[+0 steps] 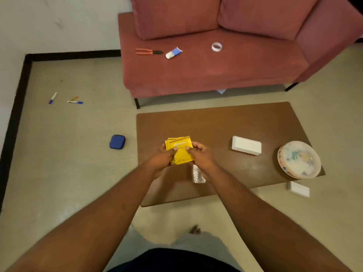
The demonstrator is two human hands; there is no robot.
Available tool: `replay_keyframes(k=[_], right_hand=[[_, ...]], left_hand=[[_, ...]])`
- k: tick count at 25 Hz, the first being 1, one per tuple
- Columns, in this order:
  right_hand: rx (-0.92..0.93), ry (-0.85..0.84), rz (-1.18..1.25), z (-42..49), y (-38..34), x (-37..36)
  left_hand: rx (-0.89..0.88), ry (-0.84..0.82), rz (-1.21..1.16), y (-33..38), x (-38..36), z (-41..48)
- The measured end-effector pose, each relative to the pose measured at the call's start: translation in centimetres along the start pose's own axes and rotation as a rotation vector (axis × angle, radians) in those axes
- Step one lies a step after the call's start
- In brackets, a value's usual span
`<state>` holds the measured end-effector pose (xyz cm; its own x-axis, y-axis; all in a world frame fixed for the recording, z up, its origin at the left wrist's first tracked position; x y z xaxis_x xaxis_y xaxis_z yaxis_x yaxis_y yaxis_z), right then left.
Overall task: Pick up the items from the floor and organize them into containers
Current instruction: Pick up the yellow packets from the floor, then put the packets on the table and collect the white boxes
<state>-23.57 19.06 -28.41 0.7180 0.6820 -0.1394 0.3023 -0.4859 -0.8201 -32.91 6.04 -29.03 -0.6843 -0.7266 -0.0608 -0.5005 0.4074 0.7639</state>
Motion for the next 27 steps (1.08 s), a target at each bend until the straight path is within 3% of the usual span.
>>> replay_keyframes(k=[5,12,17,27], right_hand=[[-0.131,0.045,-0.067,-0.7,0.1,14.2],[-0.213,0.210,-0.111,0.8,3.3,26.4],[-0.321,0.246,-0.151,6.0,7.3,31.9],[-0.369,0.084,-0.305,20.3,16.7,38.0]], left_hand=[[0.078,-0.038,0.026,-2.0,-12.7,0.5],[0.164,0.106,0.218,-7.0,-21.6,4.5],[0.280,0.094,0.201,-11.3,-26.4,9.6],[0.425,0.388,0.335,-20.6,-29.8,22.1]])
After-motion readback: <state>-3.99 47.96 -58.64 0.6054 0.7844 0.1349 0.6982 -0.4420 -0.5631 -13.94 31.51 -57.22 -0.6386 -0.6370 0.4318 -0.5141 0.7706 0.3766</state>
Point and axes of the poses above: each hand's wrist, its own z-axis towards the middle knuckle, its own x-axis out of the back of the hand, y = z × x, the point moved 6 cm from there along z, towards the middle knuckle, and after that the axes turned 9 degrees about z, right-handed, at the moved point
